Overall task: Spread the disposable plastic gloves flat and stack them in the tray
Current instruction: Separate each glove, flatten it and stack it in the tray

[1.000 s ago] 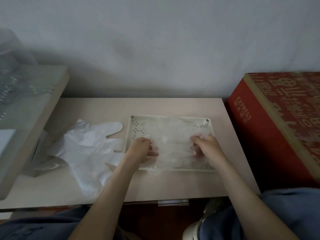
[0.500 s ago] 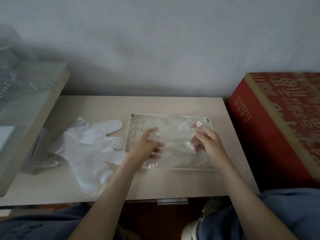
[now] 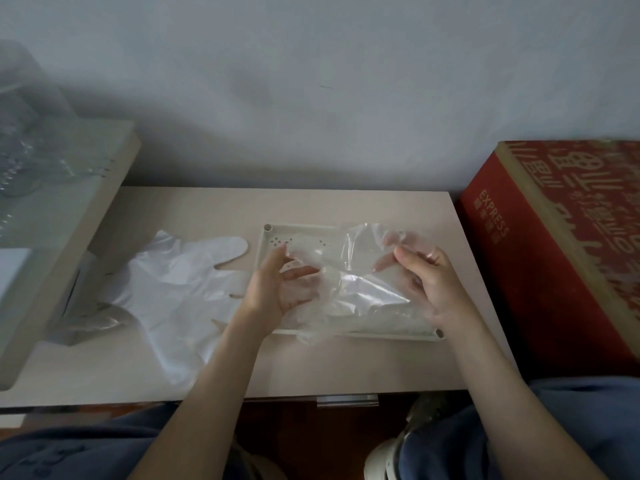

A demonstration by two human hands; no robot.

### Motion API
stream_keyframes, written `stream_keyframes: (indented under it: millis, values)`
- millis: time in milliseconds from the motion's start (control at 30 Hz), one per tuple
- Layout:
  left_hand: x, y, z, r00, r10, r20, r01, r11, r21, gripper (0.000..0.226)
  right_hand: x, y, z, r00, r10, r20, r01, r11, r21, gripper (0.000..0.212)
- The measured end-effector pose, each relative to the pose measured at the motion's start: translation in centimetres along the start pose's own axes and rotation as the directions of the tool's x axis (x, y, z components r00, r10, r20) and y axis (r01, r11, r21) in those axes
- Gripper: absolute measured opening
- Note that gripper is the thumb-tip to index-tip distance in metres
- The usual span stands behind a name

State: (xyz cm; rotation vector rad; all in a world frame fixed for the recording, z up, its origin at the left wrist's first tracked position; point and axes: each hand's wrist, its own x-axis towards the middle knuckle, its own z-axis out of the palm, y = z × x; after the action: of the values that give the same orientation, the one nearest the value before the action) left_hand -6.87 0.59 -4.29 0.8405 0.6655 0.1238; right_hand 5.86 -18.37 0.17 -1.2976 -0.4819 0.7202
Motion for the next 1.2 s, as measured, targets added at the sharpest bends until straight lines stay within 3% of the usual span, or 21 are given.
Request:
stream_keyframes:
  millis: [100,200,300,367,433,533,633,700,867,1000,1100,1133,1200]
  values:
    - [0.0,0.4,0.1,0.999,-0.021,0.035,0.023,0.999,-0.048,0.061,-0.2,-1.7,0.9,0.992,-0.027,0.126,0.017,0.996,0.083,0.023]
    - [-0.3,0.6,0.3,0.989,-0.070,0.133,0.084,0.991,-0.105,0.056,-0.4,-2.1,0.6,0.977,-0.040,0.208,0.011,0.990,0.139,0.020]
    - [-0.9,0.9,0.8,0.951,-0.123,0.284,0.184,0.962,-0.201,0.061,-0.1,-1.6,0.3,0.994,0.015,0.112,-0.039,0.977,0.211,0.021]
    - [-1.5,1.2,0.8,0.880,-0.099,0.464,0.252,0.926,-0.281,0.088,0.6,-0.6,-0.2,0.993,0.098,0.065,-0.111,0.962,0.249,0.022]
    - [-1.3,1.3,0.3,0.861,-0.038,0.506,0.211,0.934,-0.288,0.107,1.3,0.9,-1.1,0.988,0.157,-0.006,-0.153,0.972,0.180,0.023]
    - [-1.0,1.3,-0.1,0.920,-0.019,0.391,0.111,0.970,-0.216,0.101,1.5,2.4,-1.9,0.970,0.208,-0.128,-0.220,0.971,-0.090,0.027]
    - [-0.4,1.3,0.8,0.982,0.047,0.184,-0.055,0.998,0.035,0.062,1.2,2.7,-2.0,0.958,0.202,-0.204,-0.244,0.948,-0.205,0.027]
    - [-0.3,0.9,1.4,0.992,0.072,0.106,-0.086,0.988,0.130,0.043,1.1,3.1,-2.0,0.958,0.201,-0.203,-0.248,0.936,-0.248,0.028]
    - [0.4,0.4,1.0,0.986,0.167,0.019,-0.168,0.986,0.016,0.055,1.4,4.7,-2.5,0.931,0.208,-0.300,-0.305,0.895,-0.326,0.025]
    - [0.8,0.5,0.5,0.969,0.228,-0.100,-0.236,0.969,-0.078,0.051,1.7,6.0,-3.0,0.900,0.159,-0.406,-0.336,0.848,-0.411,0.022]
    - [0.9,-0.2,0.4,0.927,0.344,-0.148,-0.305,0.923,0.234,0.053,1.8,6.2,-3.0,0.904,0.128,-0.409,-0.340,0.793,-0.505,0.022]
    - [0.9,-0.5,0.5,0.900,0.416,-0.131,-0.331,0.847,0.417,0.054,1.9,6.3,-3.0,0.910,0.129,-0.395,-0.337,0.784,-0.522,0.023]
    - [0.9,-1.0,0.9,0.824,0.566,-0.018,-0.354,0.541,0.763,0.052,2.0,6.4,-2.9,0.917,0.127,-0.378,-0.332,0.769,-0.546,0.024]
